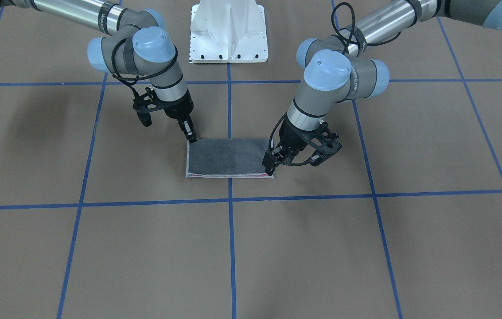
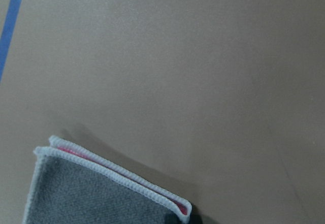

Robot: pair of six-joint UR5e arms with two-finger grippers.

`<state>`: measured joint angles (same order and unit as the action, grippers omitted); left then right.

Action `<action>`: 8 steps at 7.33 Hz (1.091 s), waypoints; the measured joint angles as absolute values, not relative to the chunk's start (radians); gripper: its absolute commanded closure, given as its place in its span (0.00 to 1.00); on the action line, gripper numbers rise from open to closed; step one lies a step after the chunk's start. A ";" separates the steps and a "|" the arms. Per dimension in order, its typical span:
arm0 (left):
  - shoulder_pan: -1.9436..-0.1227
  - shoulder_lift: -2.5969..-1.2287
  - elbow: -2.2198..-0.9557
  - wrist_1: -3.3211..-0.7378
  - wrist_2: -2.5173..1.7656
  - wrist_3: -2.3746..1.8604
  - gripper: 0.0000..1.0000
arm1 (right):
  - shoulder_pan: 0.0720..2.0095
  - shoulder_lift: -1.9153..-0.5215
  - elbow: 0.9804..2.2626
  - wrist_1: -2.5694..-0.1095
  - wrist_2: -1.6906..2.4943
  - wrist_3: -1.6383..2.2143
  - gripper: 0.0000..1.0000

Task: Fold towel twice with both arms
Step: 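Drag the towel end toward the robot, rotating the strip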

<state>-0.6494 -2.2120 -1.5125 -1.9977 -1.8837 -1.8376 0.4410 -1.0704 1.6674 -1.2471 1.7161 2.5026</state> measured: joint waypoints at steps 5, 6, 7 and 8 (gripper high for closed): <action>-0.656 -2.206 -1.566 -1.986 -1.885 -1.839 0.23 | 0.450 -1.133 1.784 -1.285 1.730 2.504 1.00; -0.656 -2.204 -1.576 -1.985 -1.885 -1.839 0.23 | 0.438 -1.150 1.852 -1.345 1.732 2.510 1.00; -0.656 -2.204 -1.580 -1.984 -1.885 -1.840 0.23 | 0.413 -1.163 1.916 -1.397 1.734 2.531 1.00; -0.656 -2.204 -1.582 -1.984 -1.885 -1.840 0.23 | 0.379 -1.170 1.956 -1.423 1.736 2.567 0.87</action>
<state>-0.6565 -2.2036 -1.5821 -1.9837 -1.8853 -1.8402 0.3787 -1.1703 1.9557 -1.4230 1.7363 2.5669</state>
